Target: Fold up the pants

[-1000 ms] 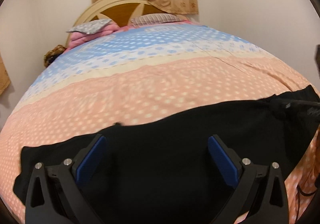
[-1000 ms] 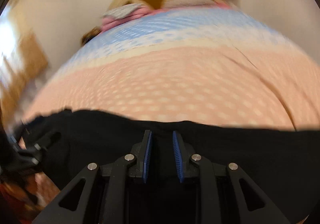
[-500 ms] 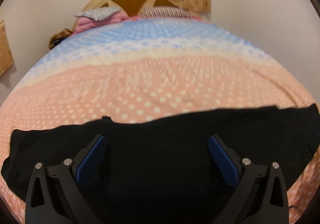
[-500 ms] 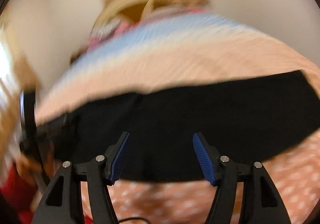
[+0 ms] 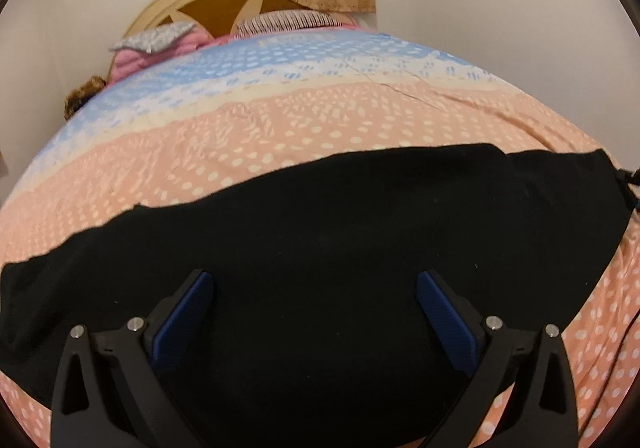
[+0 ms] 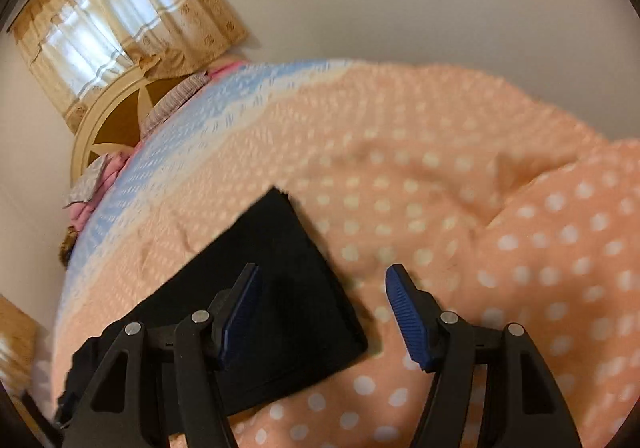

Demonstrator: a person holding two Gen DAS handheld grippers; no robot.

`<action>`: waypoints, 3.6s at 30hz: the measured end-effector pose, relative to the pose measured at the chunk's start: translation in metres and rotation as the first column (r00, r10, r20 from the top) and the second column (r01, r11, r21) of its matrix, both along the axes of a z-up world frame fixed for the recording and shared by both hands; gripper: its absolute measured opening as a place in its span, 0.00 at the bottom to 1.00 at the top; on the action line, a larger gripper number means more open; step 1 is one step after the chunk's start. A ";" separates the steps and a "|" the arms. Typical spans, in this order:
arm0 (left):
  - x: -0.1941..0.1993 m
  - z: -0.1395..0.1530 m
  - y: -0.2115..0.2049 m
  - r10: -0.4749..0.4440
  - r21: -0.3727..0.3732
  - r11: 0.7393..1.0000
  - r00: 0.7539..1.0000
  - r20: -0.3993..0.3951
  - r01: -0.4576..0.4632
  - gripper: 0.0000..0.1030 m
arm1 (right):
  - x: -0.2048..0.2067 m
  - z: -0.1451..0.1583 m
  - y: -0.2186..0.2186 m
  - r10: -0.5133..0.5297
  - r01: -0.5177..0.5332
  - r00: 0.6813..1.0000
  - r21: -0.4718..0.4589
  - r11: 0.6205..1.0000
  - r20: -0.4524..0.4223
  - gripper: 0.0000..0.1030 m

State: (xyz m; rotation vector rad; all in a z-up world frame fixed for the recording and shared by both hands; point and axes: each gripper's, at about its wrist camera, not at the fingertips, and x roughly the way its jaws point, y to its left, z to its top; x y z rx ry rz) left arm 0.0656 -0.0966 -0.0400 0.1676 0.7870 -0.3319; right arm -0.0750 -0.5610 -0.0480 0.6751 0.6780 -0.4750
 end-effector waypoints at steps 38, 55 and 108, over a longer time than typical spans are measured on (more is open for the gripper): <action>0.006 0.024 0.063 0.092 -0.073 0.993 0.996 0.016 -0.090 1.00 | 0.091 0.033 0.344 0.590 -0.612 0.777 -0.488 0.622 -0.222 0.13; 0.015 0.010 0.080 0.130 -0.063 0.989 0.991 -0.011 -0.131 1.00 | 0.091 -0.020 0.432 0.584 -0.618 0.755 -0.622 0.481 -0.298 0.32; 0.001 0.045 0.147 0.222 0.021 0.974 0.965 0.138 -0.227 1.00 | 0.097 0.026 0.213 0.454 -0.395 0.874 -0.293 0.871 0.171 0.19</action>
